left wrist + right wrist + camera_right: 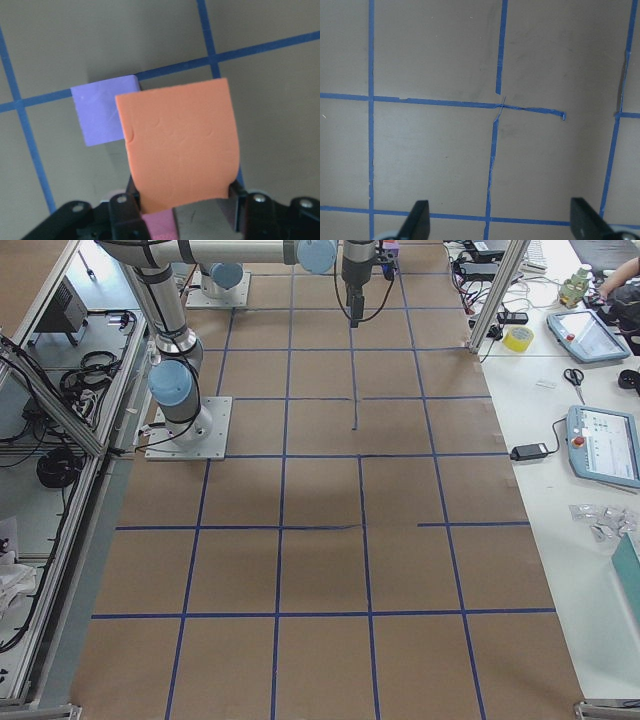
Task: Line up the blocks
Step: 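Lower the orange cube between the purple and pink cubes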
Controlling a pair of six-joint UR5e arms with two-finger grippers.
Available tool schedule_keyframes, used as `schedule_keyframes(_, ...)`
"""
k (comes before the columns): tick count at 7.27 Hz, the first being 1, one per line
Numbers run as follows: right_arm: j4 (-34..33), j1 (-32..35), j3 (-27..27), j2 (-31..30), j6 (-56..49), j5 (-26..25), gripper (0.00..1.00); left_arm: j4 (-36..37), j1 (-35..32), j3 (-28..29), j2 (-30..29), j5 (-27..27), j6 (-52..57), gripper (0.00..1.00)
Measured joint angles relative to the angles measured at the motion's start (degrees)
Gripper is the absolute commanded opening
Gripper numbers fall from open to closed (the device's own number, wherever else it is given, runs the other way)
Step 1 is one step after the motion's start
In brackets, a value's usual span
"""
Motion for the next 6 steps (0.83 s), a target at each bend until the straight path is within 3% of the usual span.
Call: schedule_keyframes(6,0.0,0.0,0.02,0.01,0.03,-0.09,1.0,0.94,2.98,-3.31,-2.51,-1.96,3.61,0.0)
